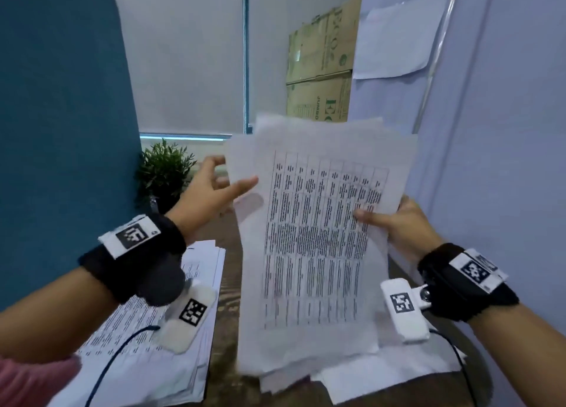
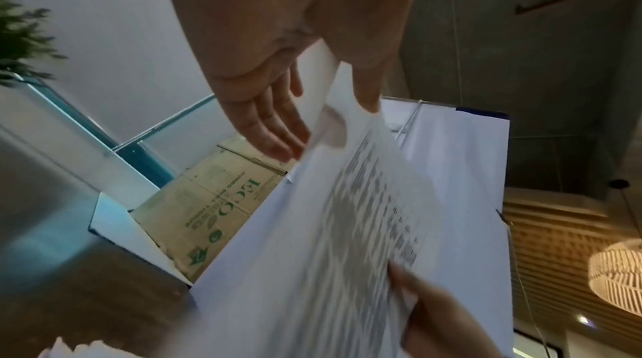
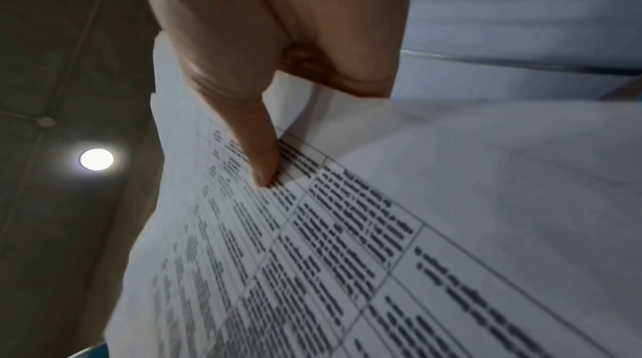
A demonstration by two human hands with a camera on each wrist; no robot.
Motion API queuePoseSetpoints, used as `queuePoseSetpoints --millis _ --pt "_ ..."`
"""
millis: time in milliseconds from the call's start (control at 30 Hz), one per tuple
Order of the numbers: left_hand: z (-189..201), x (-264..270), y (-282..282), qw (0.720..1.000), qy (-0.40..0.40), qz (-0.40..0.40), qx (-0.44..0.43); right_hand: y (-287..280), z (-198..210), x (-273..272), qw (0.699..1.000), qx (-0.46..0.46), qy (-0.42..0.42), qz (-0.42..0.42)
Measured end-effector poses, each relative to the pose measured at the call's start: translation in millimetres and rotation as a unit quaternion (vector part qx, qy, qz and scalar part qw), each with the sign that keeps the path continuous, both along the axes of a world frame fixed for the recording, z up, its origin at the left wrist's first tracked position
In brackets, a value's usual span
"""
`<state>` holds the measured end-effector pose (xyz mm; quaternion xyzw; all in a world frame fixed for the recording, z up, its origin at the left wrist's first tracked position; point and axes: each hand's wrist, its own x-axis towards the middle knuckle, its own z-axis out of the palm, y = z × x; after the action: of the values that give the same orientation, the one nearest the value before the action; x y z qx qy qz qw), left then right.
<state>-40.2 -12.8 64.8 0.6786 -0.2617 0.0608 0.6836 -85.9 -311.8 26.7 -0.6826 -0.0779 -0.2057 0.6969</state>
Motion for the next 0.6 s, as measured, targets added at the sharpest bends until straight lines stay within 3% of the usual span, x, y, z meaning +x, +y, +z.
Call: queuePoseSetpoints --millis 67,133,333,400,600 --pt "-7.1 -6.5 -7.5 0.999 0.029 -0.022 0.014 7.8 13.2 -7.7 0.999 0.034 -0.024 0.005" --pt "-9.0 -13.4 -18.3 0.998 -0.015 -0.021 0.064 17.2 27.5 -14.6 0.998 0.022 -0.050 -0.013" --pt "4.8 -7.5 -27.0 0.991 -0.097 0.063 0.061 42.5 55.1 -14.3 0.975 -0.049 -0.138 -0.165" --pt "-0.8 -7.9 -24.7 0.993 -0.094 0.058 0.050 47.9 48.7 -11.3 0.972 -0.062 -0.126 -0.189" --pt "-47.1 -14.5 -17.8 0.993 -0.042 0.088 0.069 58.4 -7.6 -4.0 0.987 -0.074 -0.020 -0.142"
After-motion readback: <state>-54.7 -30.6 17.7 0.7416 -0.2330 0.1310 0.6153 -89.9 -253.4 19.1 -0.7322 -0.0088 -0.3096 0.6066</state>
